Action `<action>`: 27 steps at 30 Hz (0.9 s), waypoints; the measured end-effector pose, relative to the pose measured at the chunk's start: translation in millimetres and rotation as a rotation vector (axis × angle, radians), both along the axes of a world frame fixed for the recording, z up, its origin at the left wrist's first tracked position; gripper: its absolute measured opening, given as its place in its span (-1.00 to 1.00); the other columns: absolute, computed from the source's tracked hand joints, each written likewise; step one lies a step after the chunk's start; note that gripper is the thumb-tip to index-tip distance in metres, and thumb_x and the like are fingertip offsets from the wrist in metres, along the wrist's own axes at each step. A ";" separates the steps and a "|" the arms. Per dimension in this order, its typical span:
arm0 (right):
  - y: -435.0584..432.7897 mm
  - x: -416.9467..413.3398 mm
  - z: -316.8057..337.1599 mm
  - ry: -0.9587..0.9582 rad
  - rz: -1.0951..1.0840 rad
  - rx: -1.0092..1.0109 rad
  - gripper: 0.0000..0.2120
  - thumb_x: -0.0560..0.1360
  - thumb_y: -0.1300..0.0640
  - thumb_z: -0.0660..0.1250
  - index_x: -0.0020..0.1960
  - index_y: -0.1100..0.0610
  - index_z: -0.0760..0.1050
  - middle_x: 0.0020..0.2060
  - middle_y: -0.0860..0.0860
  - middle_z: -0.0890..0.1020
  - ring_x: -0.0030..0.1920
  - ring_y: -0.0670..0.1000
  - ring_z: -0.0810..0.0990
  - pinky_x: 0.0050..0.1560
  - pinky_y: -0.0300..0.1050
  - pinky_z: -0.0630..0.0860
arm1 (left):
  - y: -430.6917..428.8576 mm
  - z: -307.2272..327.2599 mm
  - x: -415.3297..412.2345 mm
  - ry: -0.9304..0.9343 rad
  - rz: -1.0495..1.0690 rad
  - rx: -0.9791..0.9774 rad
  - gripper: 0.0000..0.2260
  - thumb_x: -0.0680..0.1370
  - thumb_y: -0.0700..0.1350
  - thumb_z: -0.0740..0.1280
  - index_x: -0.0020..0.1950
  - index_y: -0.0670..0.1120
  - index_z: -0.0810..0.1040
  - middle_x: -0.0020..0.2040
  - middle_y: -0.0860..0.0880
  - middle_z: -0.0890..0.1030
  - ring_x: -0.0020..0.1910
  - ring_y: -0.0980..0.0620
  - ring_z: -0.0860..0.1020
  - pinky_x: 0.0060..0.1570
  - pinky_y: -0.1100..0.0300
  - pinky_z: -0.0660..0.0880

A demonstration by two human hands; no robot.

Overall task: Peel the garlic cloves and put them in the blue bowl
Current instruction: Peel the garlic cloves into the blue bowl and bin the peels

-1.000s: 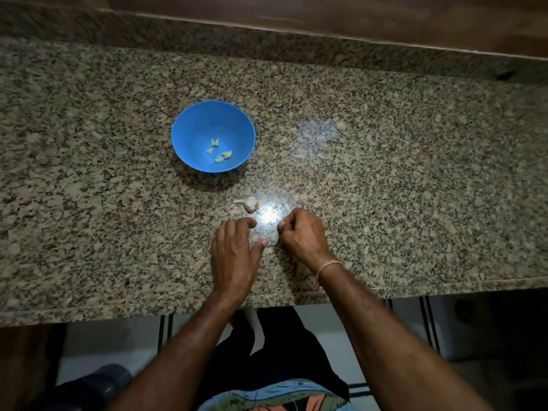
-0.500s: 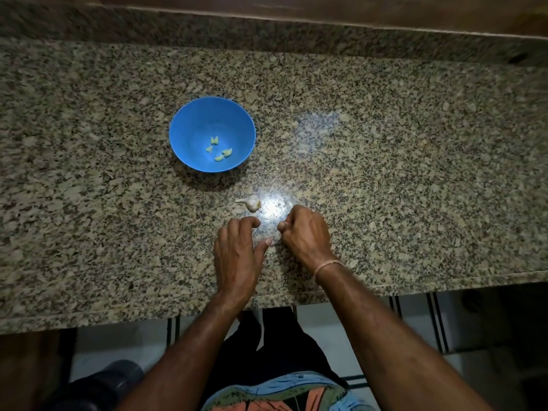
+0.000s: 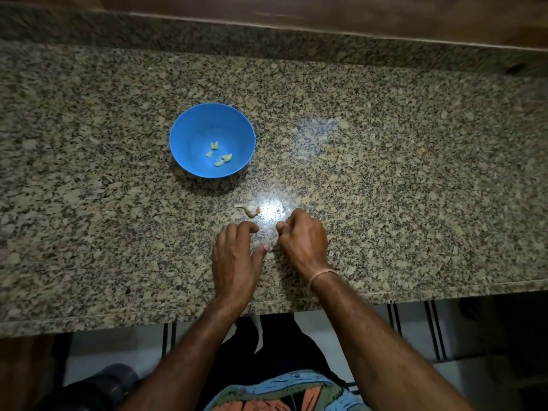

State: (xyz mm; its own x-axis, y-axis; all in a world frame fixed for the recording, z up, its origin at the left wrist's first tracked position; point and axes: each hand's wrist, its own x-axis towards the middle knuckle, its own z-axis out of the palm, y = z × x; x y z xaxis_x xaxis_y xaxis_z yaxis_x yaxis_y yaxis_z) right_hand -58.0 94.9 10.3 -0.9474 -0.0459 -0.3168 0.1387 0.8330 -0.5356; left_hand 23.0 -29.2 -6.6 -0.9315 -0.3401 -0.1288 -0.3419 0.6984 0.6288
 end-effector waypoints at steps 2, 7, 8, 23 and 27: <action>5.3 -1.3 3.9 -0.125 -0.156 -0.291 -0.81 0.61 0.06 0.44 -0.12 0.11 0.55 -0.26 -0.02 0.65 -0.26 -0.05 0.62 -0.19 -0.14 0.56 | -2.8 6.5 -4.6 -0.044 0.037 0.168 -0.81 0.57 0.03 0.46 0.15 0.16 0.55 0.02 0.18 0.59 0.05 0.09 0.50 0.03 -0.04 0.56; 14.9 8.2 27.6 -0.562 -0.400 -1.064 -0.86 0.60 0.14 0.42 -0.06 0.20 0.58 -0.25 0.07 0.66 -0.30 -0.03 0.61 -0.21 -0.15 0.63 | 5.4 32.1 -12.8 -0.069 0.214 0.708 -0.94 0.61 -0.05 0.45 0.07 0.06 0.68 -0.09 0.07 0.75 -0.08 0.08 0.72 0.02 -0.05 0.69; 13.8 10.6 28.4 -0.588 -0.414 -1.105 -0.88 0.59 0.14 0.43 -0.06 0.19 0.59 -0.24 0.06 0.67 -0.29 -0.05 0.61 -0.22 -0.18 0.64 | 7.8 37.0 -12.5 -0.047 0.232 0.747 -0.95 0.61 -0.08 0.46 0.06 0.02 0.69 -0.11 0.03 0.75 -0.10 0.04 0.73 0.00 -0.04 0.70; 15.6 19.2 37.7 -0.511 -0.404 -1.172 -0.96 0.58 0.23 0.43 0.00 0.20 0.61 -0.15 0.05 0.71 -0.17 -0.04 0.63 -0.11 -0.18 0.64 | 1.4 69.7 -17.0 0.024 0.271 0.871 -0.94 0.58 -0.19 0.49 0.03 -0.12 0.74 -0.13 -0.03 0.77 -0.09 0.05 0.73 -0.13 0.36 0.59; 12.0 26.1 40.4 -0.362 -0.306 -1.077 -0.95 0.60 0.22 0.42 0.02 0.21 0.61 -0.15 0.01 0.72 -0.11 -0.04 0.65 -0.05 -0.16 0.64 | 3.2 68.3 -15.0 0.005 0.269 0.837 -0.94 0.62 -0.19 0.44 0.02 -0.14 0.72 -0.14 -0.07 0.75 -0.12 0.02 0.72 -0.12 0.28 0.62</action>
